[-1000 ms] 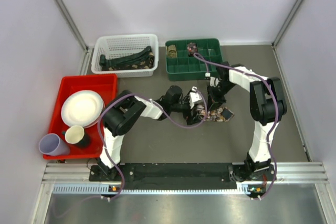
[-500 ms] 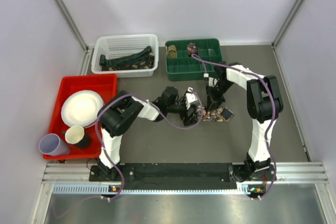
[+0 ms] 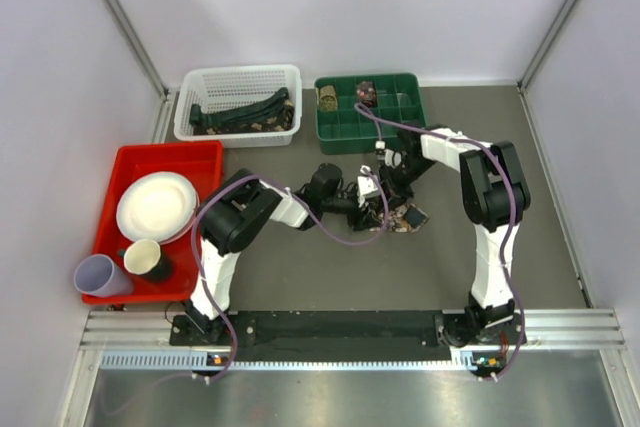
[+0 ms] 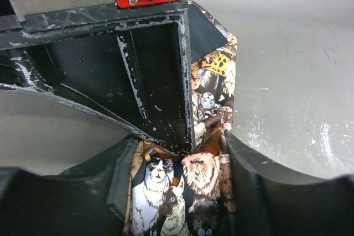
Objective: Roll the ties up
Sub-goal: Roll the tie at the center of the board.
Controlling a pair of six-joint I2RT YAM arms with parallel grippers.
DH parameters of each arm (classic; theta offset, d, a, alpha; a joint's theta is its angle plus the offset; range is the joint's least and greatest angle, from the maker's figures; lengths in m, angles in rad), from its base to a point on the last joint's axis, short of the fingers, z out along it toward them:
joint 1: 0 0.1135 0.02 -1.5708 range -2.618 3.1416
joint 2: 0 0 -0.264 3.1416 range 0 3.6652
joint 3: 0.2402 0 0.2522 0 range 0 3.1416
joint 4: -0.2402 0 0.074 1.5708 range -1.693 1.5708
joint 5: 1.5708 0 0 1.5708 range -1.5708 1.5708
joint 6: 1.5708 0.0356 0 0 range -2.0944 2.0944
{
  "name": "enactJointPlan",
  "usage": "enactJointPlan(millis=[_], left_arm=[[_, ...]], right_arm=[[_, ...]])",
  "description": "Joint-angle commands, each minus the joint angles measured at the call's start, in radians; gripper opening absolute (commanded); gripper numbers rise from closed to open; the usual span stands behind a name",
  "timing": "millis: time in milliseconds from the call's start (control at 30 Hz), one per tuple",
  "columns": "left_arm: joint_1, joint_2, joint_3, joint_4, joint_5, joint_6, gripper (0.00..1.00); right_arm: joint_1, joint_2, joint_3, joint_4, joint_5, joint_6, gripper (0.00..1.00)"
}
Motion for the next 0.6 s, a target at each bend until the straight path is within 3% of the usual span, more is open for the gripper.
enactJointPlan(millis=[0,200,300,567], left_arm=[[-0.003,-0.035,-0.032,-0.116,0.03,0.083,0.5],[0.019,-0.097,-0.102,-0.2,-0.005,0.122,0.7],[0.037,-0.103,-0.115,-0.2,0.004,0.12,0.7],[0.04,-0.094,-0.085,-0.192,0.006,0.112,0.59]], right_arm=[[0.061,0.101,-0.056,0.231,0.205,-0.049,0.0],[0.06,0.098,-0.047,0.223,0.212,-0.063,0.0],[0.06,0.09,-0.056,0.219,0.214,-0.071,0.0],[0.06,0.099,-0.048,0.209,0.228,-0.074,0.0]])
